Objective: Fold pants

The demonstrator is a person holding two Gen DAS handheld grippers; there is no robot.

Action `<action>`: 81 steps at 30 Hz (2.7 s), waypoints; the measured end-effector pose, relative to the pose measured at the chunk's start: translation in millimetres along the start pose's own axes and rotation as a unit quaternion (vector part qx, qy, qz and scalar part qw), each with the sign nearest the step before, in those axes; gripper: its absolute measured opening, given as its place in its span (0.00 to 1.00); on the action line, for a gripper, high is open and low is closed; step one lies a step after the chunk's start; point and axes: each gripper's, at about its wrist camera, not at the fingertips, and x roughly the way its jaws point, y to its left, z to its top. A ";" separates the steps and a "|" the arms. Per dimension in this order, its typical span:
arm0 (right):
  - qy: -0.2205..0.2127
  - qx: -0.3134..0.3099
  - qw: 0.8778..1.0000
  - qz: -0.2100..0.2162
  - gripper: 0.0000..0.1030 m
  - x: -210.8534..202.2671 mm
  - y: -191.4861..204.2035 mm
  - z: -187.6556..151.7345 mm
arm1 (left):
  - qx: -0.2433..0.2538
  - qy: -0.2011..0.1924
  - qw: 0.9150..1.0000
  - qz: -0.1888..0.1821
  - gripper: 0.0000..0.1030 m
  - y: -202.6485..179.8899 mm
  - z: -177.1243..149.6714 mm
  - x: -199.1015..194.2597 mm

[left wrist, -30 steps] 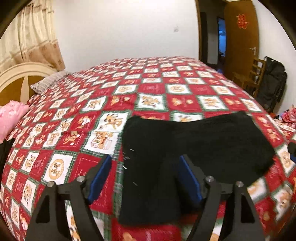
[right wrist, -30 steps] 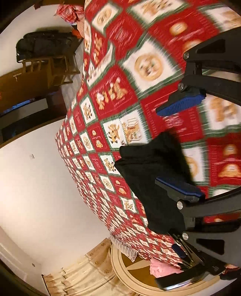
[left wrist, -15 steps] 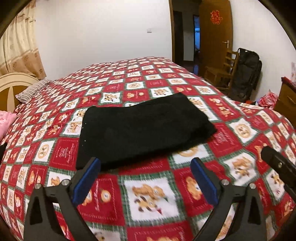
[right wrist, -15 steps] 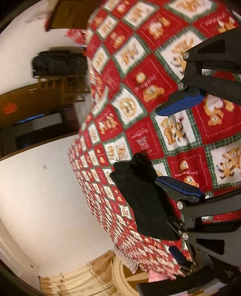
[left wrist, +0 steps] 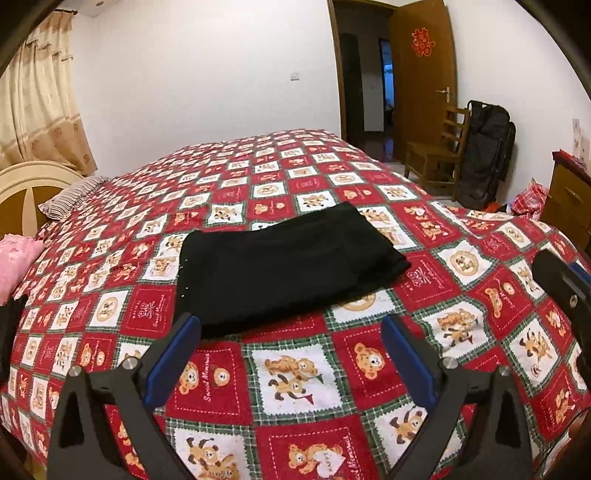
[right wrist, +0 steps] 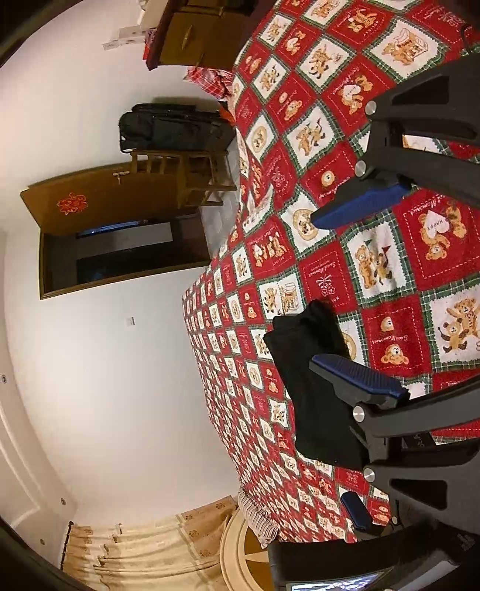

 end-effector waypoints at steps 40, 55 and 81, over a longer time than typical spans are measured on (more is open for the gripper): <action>-0.046 -0.027 0.998 0.013 0.76 -31.2 12.1 12.3 | -0.014 -0.002 1.000 0.025 1.00 13.5 -2.4 -22.0; -0.040 -0.022 0.999 0.010 0.76 -27.6 10.7 10.0 | -0.013 0.004 1.000 0.027 1.00 14.8 -5.0 -17.3; -0.046 -0.017 0.999 0.004 0.76 -29.9 8.8 8.5 | -0.004 -0.033 0.999 0.026 1.00 13.5 4.2 -25.5</action>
